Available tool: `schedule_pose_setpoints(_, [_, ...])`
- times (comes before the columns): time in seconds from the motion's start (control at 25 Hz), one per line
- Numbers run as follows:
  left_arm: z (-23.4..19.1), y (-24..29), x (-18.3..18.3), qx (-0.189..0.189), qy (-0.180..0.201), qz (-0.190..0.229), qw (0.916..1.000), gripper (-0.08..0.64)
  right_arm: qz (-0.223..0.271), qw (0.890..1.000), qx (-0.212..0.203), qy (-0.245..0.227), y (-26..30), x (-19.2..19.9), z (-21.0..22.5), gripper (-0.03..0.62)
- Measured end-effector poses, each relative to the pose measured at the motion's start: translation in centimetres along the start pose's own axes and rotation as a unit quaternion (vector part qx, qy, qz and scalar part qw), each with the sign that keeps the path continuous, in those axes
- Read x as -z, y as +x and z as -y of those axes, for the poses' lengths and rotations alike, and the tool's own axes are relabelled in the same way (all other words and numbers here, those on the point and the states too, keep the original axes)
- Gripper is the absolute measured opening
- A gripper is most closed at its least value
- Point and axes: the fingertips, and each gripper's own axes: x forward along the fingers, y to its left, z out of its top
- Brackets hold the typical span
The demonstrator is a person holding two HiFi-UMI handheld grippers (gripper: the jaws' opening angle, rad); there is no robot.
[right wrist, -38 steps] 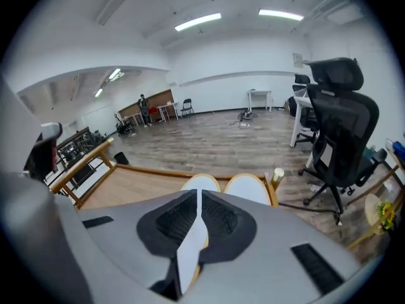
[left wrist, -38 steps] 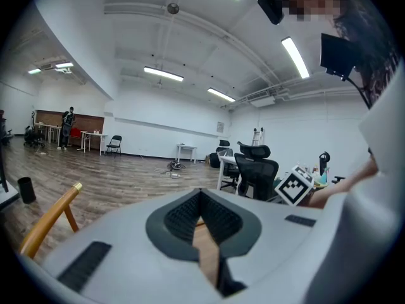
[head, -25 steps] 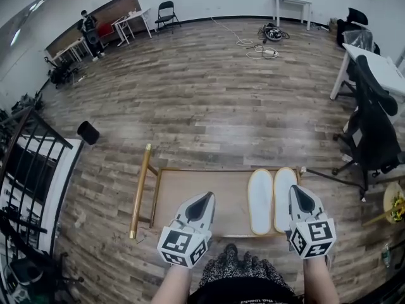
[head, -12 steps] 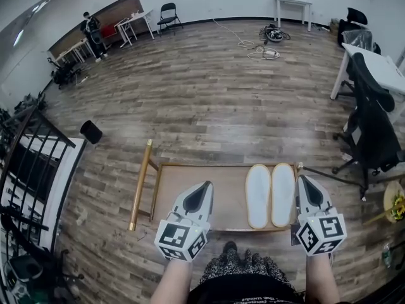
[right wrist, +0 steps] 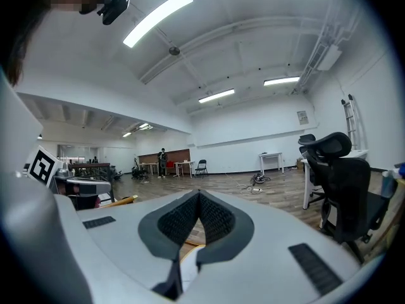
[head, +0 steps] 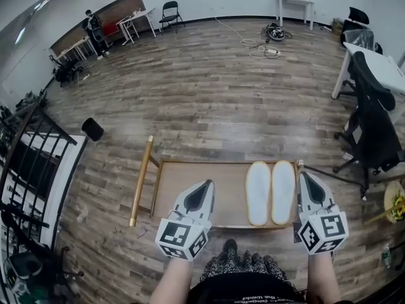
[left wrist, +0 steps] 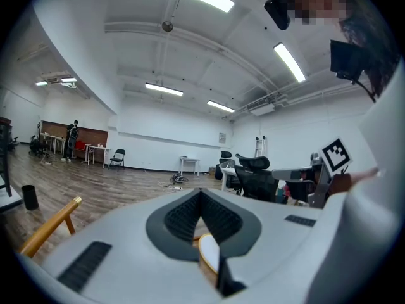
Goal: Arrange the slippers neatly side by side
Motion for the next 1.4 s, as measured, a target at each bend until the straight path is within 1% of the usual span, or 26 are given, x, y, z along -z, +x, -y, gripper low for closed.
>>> schedule_pose_setpoints(0.32, [1.2,0.4,0.0,0.007,0.007,0.002,0.9999,-0.005,0.004,1.0,-0.007,-0.003,-0.6,-0.1,-0.4,0.003])
schedule_pose_setpoints(0.6, [1.3,0.5,-0.3,0.011,0.01,0.004,0.9999,-0.005,-0.001,1.0,0.011,0.001,-0.6,0.2,0.6,0.003])
schedule_pose_setpoints(1.4, [1.4,0.9,-0.4,0.019,0.013,-0.002,0.9997,-0.005,-0.007,1.0,0.01,0.0,-0.5,0.3,0.6,0.003])
